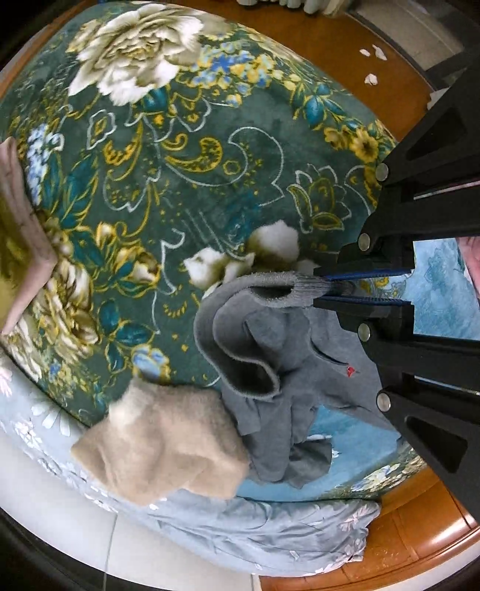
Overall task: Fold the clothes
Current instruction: 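Hold the grey garment with both grippers and stretch it over the bed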
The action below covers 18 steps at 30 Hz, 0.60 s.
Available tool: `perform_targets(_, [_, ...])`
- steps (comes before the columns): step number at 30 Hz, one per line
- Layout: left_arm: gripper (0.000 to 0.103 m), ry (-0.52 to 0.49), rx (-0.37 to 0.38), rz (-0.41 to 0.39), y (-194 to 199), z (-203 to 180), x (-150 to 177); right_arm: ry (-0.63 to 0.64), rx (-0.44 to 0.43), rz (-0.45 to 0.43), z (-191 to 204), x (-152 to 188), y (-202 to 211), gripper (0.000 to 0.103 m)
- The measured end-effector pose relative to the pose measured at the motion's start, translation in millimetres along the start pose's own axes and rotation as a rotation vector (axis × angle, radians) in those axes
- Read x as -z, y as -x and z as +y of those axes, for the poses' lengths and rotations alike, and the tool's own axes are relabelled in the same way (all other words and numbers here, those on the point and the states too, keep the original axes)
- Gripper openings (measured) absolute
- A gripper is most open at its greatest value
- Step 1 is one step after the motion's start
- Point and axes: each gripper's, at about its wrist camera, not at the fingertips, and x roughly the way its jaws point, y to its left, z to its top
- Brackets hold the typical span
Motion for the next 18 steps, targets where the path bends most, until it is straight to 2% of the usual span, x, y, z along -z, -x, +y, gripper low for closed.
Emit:
perform_targets(1, [0.055, 0.002, -0.006, -0.003, -3.2, -3.2, -5.5, 0.009, 0.008, 0.0, 3.5, 0.8, 0.7, 0.009])
perform_targets(4, [0.055, -0.031, -0.084, 0.003, -19.9, -16.5, -16.9, 0.025, 0.029, -0.003, 11.7, 2.8, 3.2, 0.009])
perform_targets(5, [0.051, -0.057, -0.136, 0.008, -26.9, -22.5, -18.8, 0.023, 0.032, -0.005, 13.0, 3.1, 4.3, 0.009])
perform_targets(7, [0.008, -0.09, -0.197, 0.022, -34.9, -29.5, -18.4, 0.019, 0.039, -0.01, 15.5, 3.6, 6.5, 0.009])
perform_targets(8, [0.004, -0.104, -0.24, 0.037, -38.4, -33.6, -17.4, 0.014, 0.033, -0.013, 17.8, 2.5, 8.1, 0.009])
perform_targets(9, [0.004, -0.122, -0.259, 0.039, -38.3, -38.8, -16.3, 0.008, 0.026, -0.015, 20.0, 1.4, 9.7, 0.009])
perform_targets(12, [0.003, -0.213, -0.201, 0.021, -24.5, -68.4, -10.9, 0.005, -0.017, -0.019, 37.0, -8.6, 16.4, 0.009])
perform_targets(14, [0.003, -0.276, -0.094, 0.01, -1.8, -95.4, -6.4, 0.021, -0.069, -0.028, 55.6, -19.9, 23.9, 0.009])
perform_targets(16, [0.003, -0.35, 0.036, -0.013, 28.2, -121.0, -0.6, 0.039, -0.164, -0.068, 76.0, -31.0, 41.9, 0.009])
perform_targets(17, [0.003, -0.423, 0.105, -0.043, 51.9, -133.2, 6.0, 0.061, -0.223, -0.106, 86.3, -36.6, 57.4, 0.009])
perform_targets(18, [0.003, -0.469, 0.128, -0.066, 65.2, -136.7, 9.7, 0.083, -0.257, -0.137, 92.3, -39.1, 69.5, 0.009])
